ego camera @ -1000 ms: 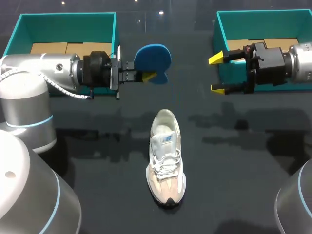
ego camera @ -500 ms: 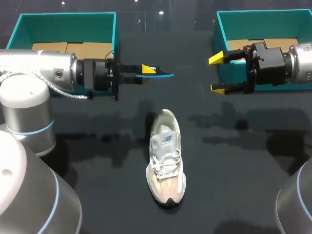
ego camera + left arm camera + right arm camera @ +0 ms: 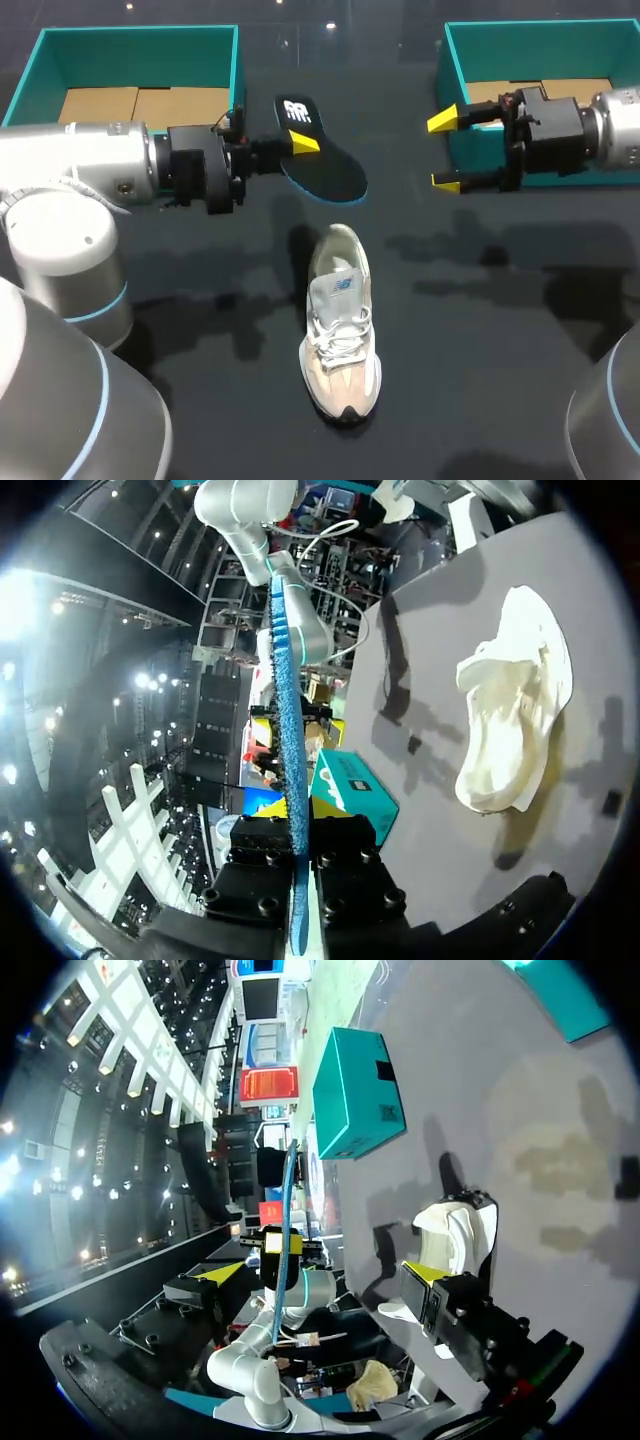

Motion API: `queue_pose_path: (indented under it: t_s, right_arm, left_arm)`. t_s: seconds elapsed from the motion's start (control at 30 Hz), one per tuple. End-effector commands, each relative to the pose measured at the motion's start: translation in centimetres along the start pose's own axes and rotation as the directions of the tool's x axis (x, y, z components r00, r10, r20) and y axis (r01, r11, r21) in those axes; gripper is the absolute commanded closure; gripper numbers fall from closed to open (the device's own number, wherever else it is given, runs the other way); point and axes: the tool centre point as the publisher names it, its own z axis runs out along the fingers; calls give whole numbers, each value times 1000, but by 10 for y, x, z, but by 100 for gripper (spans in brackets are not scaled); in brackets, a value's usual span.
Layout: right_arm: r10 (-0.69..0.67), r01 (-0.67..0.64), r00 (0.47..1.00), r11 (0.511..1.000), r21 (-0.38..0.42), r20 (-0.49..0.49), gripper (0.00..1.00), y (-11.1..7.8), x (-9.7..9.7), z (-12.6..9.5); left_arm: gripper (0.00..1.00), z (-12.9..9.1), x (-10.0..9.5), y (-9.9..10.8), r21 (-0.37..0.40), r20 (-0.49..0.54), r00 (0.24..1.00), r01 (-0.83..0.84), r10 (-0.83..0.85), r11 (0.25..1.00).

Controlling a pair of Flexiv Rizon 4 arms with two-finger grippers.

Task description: Take the shoe out of the shoebox, open the shoe tongue, remove and reinsert the insole, then place the shoe into the shoebox

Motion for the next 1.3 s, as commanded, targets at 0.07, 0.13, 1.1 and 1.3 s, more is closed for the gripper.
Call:
queue_pose_path:
  t_s: [0.07, 0.13, 1.1, 1.3]
  right_arm:
    - [-6, 7, 1000, 1000, 8, -13, 0, -1, 0, 12]
    - [-12, 12, 1000, 1000, 12, -16, 0, -3, 1, 16]
    - [-118, 126, 991, 982, 139, -64, 0, -9, -1, 63]
    - [-143, 151, 988, 975, 162, -63, 0, -9, 4, 69]
  left_arm:
    - [100, 2, 7, 2, -60, 90, 992, -86, 91, 995]
    - [100, 4, 8, 2, -71, 102, 987, -116, 123, 991]
    - [100, 43, 2, 13, 34, -6, 976, -217, 217, 976]
    - [100, 51, 5, 15, 62, -12, 970, -243, 244, 968]
